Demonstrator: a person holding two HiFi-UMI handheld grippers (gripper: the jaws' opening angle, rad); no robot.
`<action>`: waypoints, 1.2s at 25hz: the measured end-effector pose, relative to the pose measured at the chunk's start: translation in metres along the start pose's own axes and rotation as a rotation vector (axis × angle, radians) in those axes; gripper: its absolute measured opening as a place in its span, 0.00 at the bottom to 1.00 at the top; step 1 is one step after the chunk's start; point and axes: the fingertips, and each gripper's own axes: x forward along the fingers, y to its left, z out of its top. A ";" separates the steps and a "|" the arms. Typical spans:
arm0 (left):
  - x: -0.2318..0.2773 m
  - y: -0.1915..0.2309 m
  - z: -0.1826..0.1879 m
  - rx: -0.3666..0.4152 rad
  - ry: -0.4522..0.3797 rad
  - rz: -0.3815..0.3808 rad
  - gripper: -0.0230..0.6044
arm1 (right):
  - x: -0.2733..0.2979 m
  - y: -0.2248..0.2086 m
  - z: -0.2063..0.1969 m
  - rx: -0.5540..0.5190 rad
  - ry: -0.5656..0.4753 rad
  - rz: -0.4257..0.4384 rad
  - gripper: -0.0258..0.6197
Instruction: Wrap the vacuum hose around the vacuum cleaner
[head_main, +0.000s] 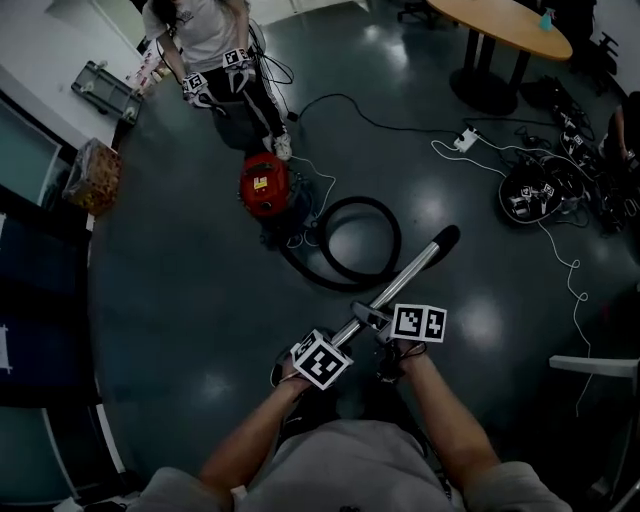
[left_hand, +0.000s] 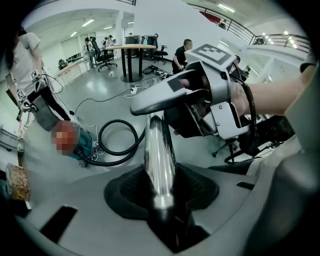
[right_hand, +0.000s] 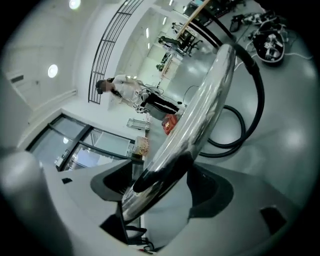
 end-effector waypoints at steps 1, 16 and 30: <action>0.000 -0.003 0.001 0.005 0.003 0.005 0.30 | 0.002 0.001 -0.001 0.020 0.003 0.013 0.54; -0.003 -0.002 -0.006 -0.086 -0.072 0.005 0.30 | 0.030 -0.001 0.007 0.195 -0.164 -0.050 0.29; -0.020 0.049 0.011 -0.132 -0.237 -0.230 0.34 | 0.083 0.028 0.049 0.049 -0.208 -0.272 0.23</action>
